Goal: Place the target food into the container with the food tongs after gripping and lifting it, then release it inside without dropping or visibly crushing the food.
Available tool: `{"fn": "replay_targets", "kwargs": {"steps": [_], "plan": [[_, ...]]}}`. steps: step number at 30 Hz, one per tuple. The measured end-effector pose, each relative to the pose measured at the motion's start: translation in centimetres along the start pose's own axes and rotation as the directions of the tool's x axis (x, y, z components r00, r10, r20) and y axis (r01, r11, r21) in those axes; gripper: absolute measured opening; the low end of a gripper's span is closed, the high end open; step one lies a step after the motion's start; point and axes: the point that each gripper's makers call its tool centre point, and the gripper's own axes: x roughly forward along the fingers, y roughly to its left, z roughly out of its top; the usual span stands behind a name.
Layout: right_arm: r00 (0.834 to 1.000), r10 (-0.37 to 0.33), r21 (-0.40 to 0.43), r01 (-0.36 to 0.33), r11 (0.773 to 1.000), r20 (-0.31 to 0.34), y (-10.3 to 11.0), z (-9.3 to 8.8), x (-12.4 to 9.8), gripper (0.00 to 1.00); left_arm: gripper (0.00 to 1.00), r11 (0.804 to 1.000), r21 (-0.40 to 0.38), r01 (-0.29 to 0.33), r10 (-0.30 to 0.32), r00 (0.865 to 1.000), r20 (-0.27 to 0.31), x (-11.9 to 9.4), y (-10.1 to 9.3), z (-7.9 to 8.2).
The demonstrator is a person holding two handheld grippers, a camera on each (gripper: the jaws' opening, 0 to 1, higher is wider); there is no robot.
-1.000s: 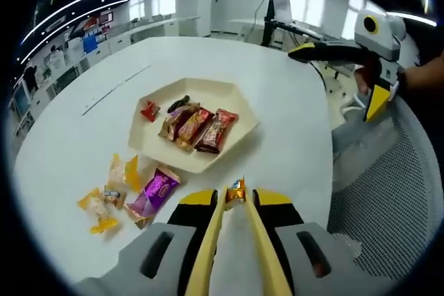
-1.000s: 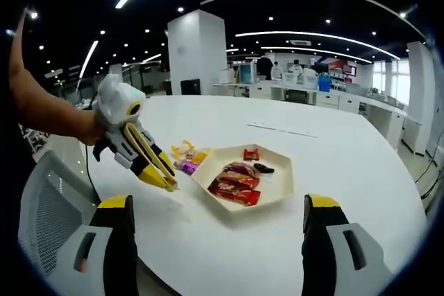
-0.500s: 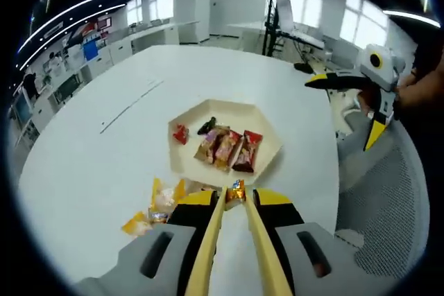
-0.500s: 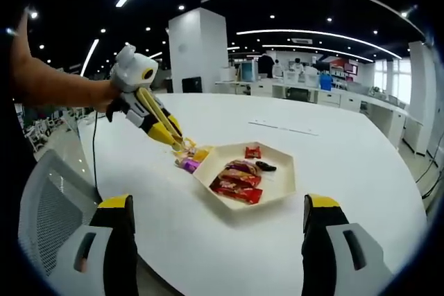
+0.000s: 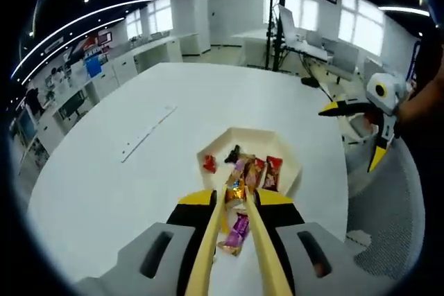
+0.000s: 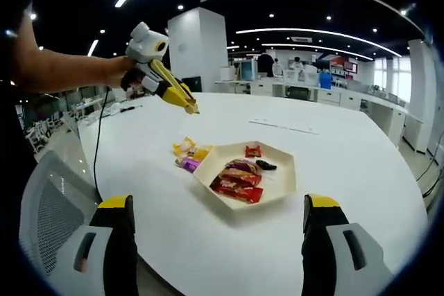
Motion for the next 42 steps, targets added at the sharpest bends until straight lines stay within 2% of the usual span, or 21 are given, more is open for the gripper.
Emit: {"fn": "replay_targets", "kwargs": {"steps": [10, 22, 42], "plan": [[1.000, 0.003, -0.011, -0.003, 1.000, -0.003, 0.1, -0.1, 0.0, 1.00, 0.17, 1.000, 0.009, 0.028, -0.028, 1.000, -0.005, 0.7, -0.5, 0.3], [1.000, -0.004, 0.008, 0.004, 1.000, 0.008, -0.1, 0.1, 0.0, 1.00, 0.16, 0.998, 0.032, 0.051, -0.051, 0.999, 0.003, 2.2, -1.1, 1.8], [1.000, -0.012, 0.016, 0.012, 1.000, 0.011, -0.3, 0.0, -0.1, 1.00, 0.16, 0.992, 0.063, 0.105, -0.107, 0.994, 0.027, 4.9, -2.5, 5.6]]}}
